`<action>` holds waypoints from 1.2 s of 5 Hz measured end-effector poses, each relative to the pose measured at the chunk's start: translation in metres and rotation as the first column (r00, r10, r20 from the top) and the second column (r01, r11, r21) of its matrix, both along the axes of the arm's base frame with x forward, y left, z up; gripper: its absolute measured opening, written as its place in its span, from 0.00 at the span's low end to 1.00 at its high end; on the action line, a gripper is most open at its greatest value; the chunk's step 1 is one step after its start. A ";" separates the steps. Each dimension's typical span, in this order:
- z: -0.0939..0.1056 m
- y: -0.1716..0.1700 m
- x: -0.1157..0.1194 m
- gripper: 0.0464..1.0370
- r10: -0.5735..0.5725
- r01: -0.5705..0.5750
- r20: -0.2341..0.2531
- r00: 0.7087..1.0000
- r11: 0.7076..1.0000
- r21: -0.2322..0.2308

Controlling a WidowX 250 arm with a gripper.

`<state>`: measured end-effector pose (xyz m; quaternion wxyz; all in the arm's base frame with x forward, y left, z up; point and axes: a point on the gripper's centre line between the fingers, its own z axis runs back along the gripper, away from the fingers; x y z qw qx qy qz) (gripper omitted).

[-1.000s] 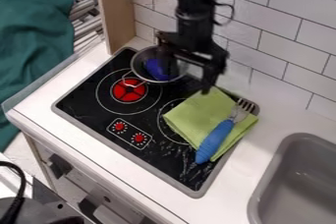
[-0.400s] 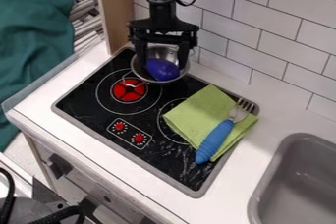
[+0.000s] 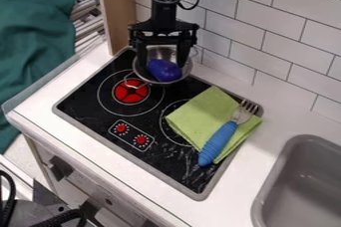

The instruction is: Move the purple object to the left corner of the stove

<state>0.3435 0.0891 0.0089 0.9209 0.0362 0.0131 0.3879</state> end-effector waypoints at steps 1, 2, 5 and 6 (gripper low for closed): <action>-0.006 -0.003 0.008 0.97 0.146 -0.146 0.024 0.989 0.989 0.029; -0.015 -0.003 0.012 0.97 0.183 -0.184 0.033 0.983 0.982 0.035; -0.040 -0.007 0.019 0.92 0.176 -0.177 0.029 0.984 0.983 0.044; -0.043 -0.005 0.016 0.70 0.115 -0.117 0.031 0.993 0.991 0.062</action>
